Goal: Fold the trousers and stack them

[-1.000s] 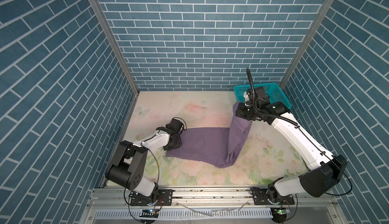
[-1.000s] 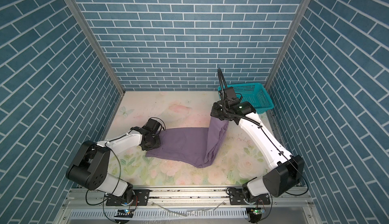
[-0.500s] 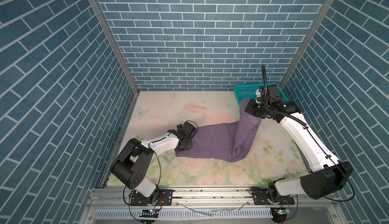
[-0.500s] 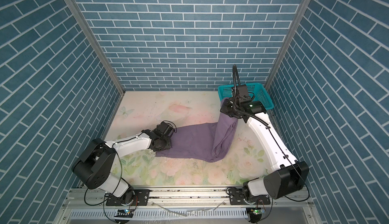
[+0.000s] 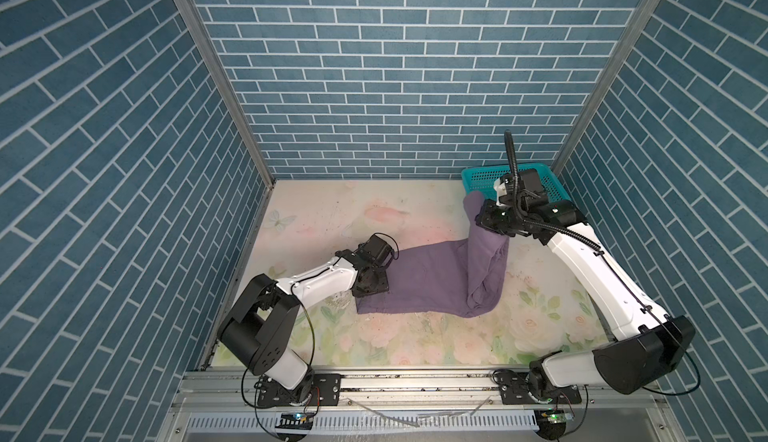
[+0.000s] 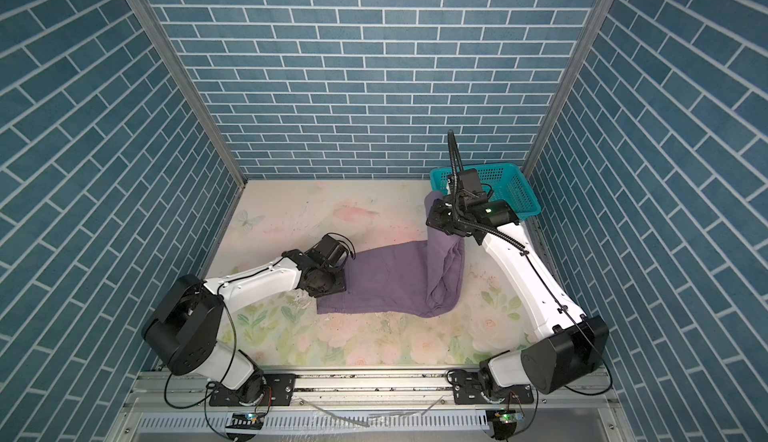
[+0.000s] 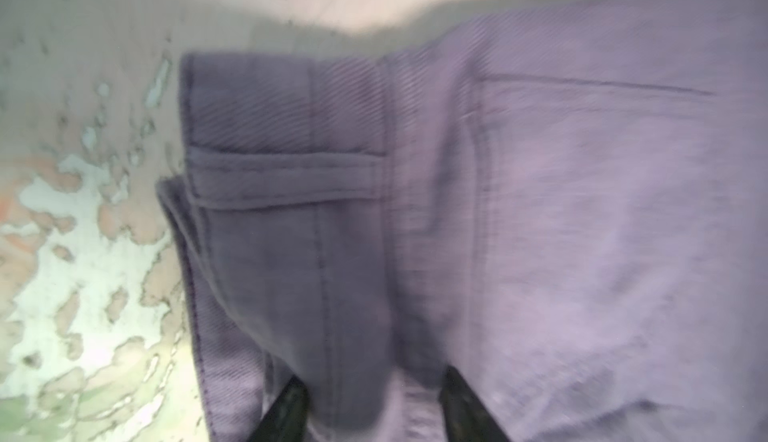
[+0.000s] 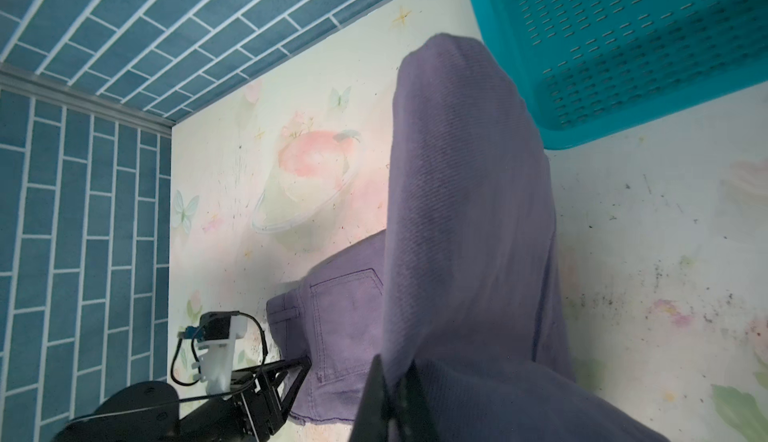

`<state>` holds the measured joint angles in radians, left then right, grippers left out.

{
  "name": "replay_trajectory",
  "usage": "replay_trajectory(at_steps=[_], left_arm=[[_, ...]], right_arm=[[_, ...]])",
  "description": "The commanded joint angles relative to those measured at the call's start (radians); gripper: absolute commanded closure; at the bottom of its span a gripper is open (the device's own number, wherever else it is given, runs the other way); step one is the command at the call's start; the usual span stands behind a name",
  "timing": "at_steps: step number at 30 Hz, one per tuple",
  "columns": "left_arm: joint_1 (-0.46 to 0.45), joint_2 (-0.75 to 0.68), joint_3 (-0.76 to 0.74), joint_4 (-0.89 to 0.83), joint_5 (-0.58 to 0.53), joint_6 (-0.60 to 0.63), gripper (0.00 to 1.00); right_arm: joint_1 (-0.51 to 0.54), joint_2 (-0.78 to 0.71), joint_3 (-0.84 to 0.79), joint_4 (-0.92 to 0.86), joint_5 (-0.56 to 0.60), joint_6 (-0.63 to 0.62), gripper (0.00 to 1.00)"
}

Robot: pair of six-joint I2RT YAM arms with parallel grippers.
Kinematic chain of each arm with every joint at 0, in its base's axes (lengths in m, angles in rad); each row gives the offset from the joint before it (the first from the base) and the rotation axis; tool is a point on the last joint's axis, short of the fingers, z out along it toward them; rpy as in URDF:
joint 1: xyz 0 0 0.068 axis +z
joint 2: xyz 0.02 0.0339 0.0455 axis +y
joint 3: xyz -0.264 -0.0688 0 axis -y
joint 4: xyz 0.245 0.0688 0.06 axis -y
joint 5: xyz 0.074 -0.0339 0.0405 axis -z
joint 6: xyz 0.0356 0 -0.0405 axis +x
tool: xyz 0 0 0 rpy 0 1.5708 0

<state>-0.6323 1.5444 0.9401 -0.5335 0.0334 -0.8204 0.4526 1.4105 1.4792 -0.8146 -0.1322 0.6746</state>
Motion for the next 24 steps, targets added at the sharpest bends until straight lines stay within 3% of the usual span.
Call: replay_trajectory(at_steps=[1, 9, 17, 24], left_arm=[[0.011, -0.061, 0.058, -0.065, -0.003, 0.025, 0.38], [0.088, -0.131, 0.039, -0.109, -0.007, 0.046, 0.34], [0.104, -0.117, -0.060, -0.065, 0.012, 0.044, 0.40], [0.104, -0.077, 0.052, -0.092, 0.021, 0.098, 0.41]], right_arm=[[0.047, 0.022, -0.042, 0.019, 0.000, 0.015, 1.00], [0.173, 0.086, -0.072, 0.074, 0.004, 0.058, 1.00], [0.220, 0.127, -0.025, 0.092, 0.003, 0.065, 1.00], [0.216, 0.113, -0.005, 0.078, 0.007, 0.056, 1.00]])
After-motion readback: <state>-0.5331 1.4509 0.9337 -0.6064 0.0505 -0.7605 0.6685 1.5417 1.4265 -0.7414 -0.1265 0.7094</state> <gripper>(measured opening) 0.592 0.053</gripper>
